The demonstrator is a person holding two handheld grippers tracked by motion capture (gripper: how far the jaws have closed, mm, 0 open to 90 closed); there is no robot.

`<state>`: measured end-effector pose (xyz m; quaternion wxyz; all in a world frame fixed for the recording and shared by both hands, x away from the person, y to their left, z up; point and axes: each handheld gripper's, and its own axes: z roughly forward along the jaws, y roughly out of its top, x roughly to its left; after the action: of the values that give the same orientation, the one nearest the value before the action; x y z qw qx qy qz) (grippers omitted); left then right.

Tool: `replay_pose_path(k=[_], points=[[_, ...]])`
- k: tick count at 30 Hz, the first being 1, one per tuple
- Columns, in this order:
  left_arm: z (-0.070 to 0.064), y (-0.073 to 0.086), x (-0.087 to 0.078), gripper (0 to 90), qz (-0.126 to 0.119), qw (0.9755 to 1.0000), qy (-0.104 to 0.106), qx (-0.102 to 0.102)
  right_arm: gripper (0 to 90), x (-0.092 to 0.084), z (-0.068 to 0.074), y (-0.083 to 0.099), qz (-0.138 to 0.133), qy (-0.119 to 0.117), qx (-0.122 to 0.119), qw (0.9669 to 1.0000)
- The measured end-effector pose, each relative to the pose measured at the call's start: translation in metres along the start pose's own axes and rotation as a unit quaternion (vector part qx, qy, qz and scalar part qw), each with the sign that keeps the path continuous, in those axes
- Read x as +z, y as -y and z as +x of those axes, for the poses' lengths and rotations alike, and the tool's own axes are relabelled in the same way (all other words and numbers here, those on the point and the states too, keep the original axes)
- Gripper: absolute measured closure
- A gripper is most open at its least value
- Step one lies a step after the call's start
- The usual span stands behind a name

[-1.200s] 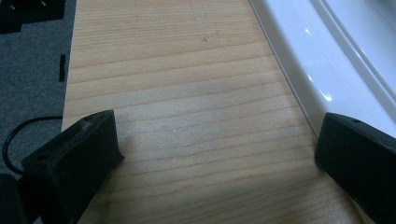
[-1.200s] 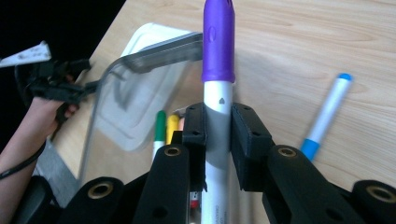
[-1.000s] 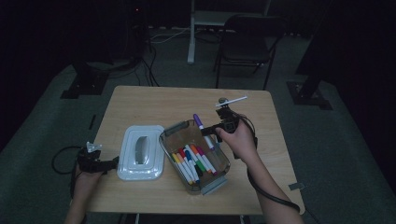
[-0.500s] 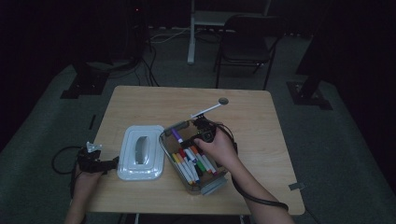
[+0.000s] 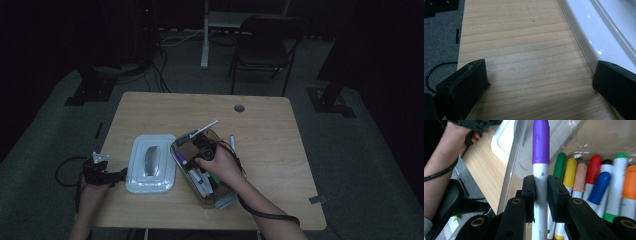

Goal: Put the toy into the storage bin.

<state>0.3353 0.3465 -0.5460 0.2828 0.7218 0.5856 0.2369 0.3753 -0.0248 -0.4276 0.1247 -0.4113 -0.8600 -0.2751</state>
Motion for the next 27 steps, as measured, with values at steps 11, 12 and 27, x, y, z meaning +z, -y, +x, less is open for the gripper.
replay_pose_path(k=[11, 12, 27], points=[[0.0, 0.0, 0.0, 0.4, 0.001, 1.0, 0.0, 0.0, 76.8, 0.036, -0.012, 0.002, 0.06, 0.04, 0.009, 0.9974], [0.0, 0.0, 0.0, 0.4, 0.001, 1.0, 0.0, 0.0, 76.7, 0.037, -0.012, 0.002, 0.062, 0.041, 0.011, 0.9972], [0.0, 0.0, 0.0, 0.5, 0.001, 1.0, 0.0, 0.0, 67.7, 0.024, -0.015, 0.005, 0.046, 0.041, -0.004, 0.9981]])
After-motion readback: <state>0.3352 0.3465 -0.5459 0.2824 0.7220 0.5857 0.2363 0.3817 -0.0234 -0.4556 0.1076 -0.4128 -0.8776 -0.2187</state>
